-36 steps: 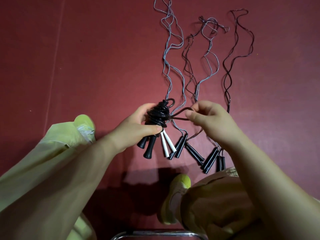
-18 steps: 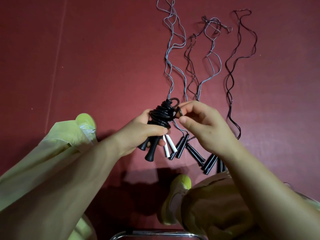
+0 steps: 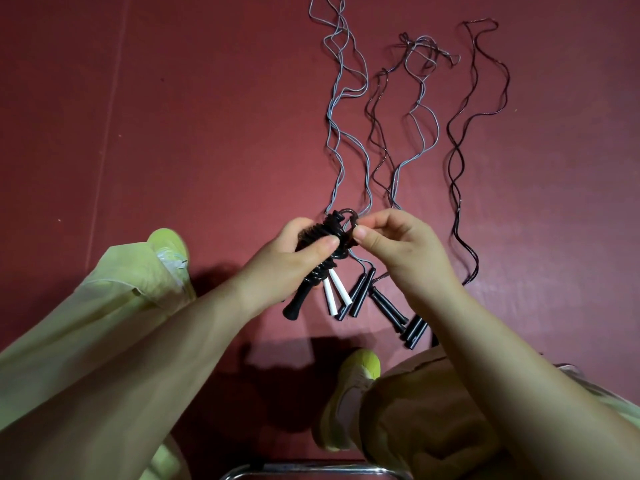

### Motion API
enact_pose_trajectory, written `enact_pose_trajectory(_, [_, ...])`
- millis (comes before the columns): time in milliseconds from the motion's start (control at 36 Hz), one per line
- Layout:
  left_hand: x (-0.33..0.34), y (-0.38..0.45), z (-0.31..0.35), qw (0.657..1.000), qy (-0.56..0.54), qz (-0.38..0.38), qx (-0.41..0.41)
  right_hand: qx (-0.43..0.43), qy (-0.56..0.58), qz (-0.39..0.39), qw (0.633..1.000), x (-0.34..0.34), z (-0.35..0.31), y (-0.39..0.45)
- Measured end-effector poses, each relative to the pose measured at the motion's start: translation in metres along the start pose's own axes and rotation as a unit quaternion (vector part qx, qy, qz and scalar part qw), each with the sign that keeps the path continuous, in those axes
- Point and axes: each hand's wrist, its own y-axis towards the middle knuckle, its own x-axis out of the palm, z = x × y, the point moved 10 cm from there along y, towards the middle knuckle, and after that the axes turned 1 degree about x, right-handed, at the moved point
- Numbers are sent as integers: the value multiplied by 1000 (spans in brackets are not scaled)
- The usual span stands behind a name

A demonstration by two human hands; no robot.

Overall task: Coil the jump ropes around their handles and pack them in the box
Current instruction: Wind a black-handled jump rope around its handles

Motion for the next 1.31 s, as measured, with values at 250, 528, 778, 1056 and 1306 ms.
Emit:
enact_pose_trajectory(250, [3, -7, 8, 990, 130, -20, 46, 38, -10, -25, 999, 1, 10, 3])
enact_pose_trajectory(528, [9, -10, 9, 985, 155, -49, 61, 66, -45, -30, 996, -1, 18, 3])
enact_pose_trajectory(778, [27, -14, 1, 982, 143, -107, 55, 140, -111, -56, 982, 1, 40, -1])
enact_pose_trajectory(1056, [24, -9, 2, 989, 95, -96, 62, 71, -152, -29, 985, -3, 25, 2])
enact_pose_trajectory(1306, [29, -12, -5, 992, 35, -115, 34, -2, -240, -41, 970, 8, 6, -2])
